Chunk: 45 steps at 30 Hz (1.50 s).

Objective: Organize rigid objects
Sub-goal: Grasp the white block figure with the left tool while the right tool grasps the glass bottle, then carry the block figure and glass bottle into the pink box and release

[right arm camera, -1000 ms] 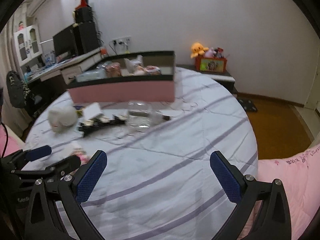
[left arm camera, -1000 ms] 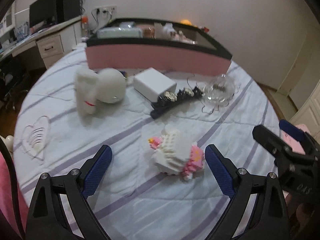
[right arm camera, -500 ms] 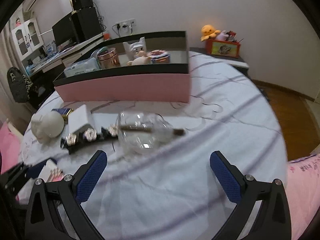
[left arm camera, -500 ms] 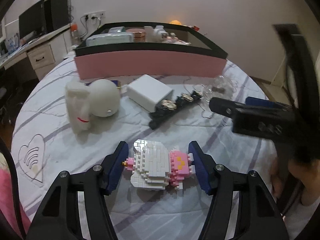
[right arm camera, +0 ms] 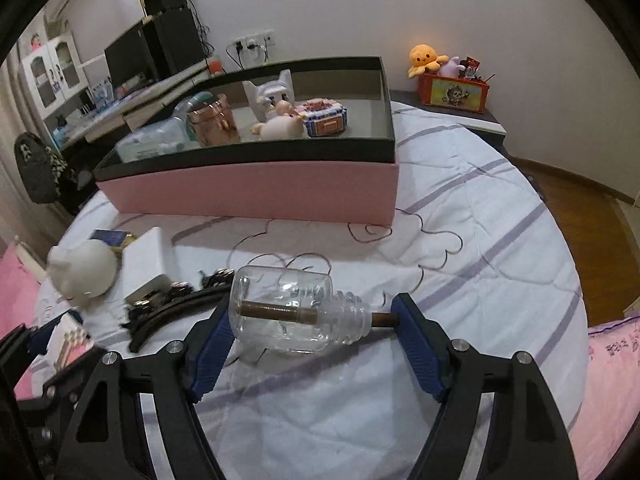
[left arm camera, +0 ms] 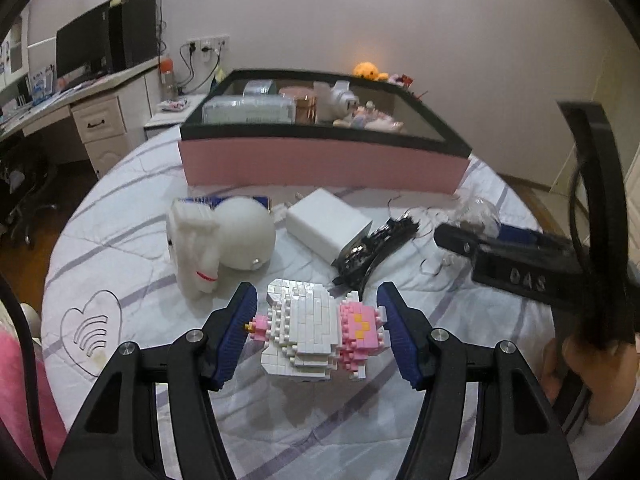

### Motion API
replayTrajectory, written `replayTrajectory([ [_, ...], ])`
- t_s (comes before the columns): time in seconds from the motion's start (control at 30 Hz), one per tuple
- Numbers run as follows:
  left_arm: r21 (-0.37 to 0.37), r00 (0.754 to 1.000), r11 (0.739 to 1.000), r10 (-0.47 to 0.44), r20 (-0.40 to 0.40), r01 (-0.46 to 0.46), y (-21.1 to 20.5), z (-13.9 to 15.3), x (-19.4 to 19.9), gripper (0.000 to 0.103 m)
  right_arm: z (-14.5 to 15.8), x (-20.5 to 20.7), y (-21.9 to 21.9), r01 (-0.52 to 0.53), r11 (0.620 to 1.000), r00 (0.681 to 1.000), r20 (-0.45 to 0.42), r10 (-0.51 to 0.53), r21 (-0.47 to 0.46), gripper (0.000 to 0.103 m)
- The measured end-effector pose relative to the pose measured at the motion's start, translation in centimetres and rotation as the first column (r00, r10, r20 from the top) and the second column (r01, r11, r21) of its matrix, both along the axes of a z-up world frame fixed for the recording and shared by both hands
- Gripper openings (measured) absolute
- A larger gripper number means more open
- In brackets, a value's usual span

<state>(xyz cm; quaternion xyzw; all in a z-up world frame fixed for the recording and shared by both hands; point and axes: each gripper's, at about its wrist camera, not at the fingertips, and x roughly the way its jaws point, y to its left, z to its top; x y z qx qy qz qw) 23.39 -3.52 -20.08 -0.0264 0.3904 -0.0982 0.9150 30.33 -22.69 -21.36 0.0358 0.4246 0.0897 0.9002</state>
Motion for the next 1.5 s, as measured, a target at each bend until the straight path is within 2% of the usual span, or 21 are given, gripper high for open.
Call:
replayTrajectory([
  [0.17, -0.016, 0.997, 1.0, 0.011, 0.082, -0.01, 0.4, 2.5, -1.6, 0.064, 2.5, -3.9, 0.6, 0.003, 1.0, 0.993, 0.121, -0.006, 0.021, 0.078],
  [0.27, -0.012, 0.989, 1.0, 0.017, 0.146, -0.015, 0.4, 4.5, -2.9, 0.064, 4.9, -6.5, 1.4, -0.004, 1.0, 0.978, 0.208, 0.0, 0.022, 0.078],
  [0.4, -0.018, 0.967, 1.0, 0.029, 0.251, -0.026, 0.8, 7.7, -4.8, 0.064, 8.7, -9.5, 2.4, -0.006, 1.0, 0.946, 0.323, 0.006, -0.001, 0.078],
  [0.57, 0.001, 0.938, 0.999, 0.035, 0.346, -0.038, 1.0, 10.4, -5.9, 0.064, 11.7, -11.0, 3.2, -0.009, 1.0, 0.917, 0.398, 0.014, -0.014, 0.078],
  [0.7, 0.001, 0.931, 1.0, 0.028, 0.363, -0.031, 1.2, 11.3, -5.2, 0.064, 12.9, -10.9, 3.6, -0.01, 1.0, 0.903, 0.43, 0.014, -0.011, 0.078],
  [0.87, 0.021, 0.94, 1.0, -0.012, 0.342, 0.005, 1.0, 11.6, -1.9, 0.064, 13.2, -8.6, 3.8, -0.014, 1.0, 0.903, 0.429, 0.02, -0.015, 0.078],
  [1.17, 0.012, 0.975, 0.999, -0.055, 0.218, 0.053, -0.6, 9.9, 10.5, 0.064, 12.0, 0.9, 2.8, -0.011, 1.0, 0.935, 0.354, 0.01, 0.0, 0.078],
  [1.27, 0.026, 0.986, 0.997, -0.07, 0.154, 0.067, -1.7, 8.4, 14.8, 0.064, 10.5, 5.2, 1.7, -0.011, 1.0, 0.959, 0.285, 0.003, 0.028, 0.078],
  [1.37, 0.019, 0.994, 0.996, -0.093, 0.058, 0.092, -2.5, 5.7, 18.3, 0.064, 8.1, 8.9, 0.6, 0.0, 0.999, 0.978, 0.208, -0.01, 0.048, 0.078],
  [1.43, 0.026, 0.995, 0.995, -0.097, 0.017, 0.096, -2.9, 4.2, 19.4, 0.064, 6.8, 10.1, 0.3, 0.005, 1.0, 0.984, 0.18, -0.01, 0.03, 0.078],
  [1.5, 0.054, 0.995, 0.995, -0.091, 0.027, 0.09, -3.1, 3.4, 19.5, 0.064, 5.3, 10.9, 0.3, 0.002, 1.0, 0.988, 0.151, -0.003, 0.005, 0.078],
])
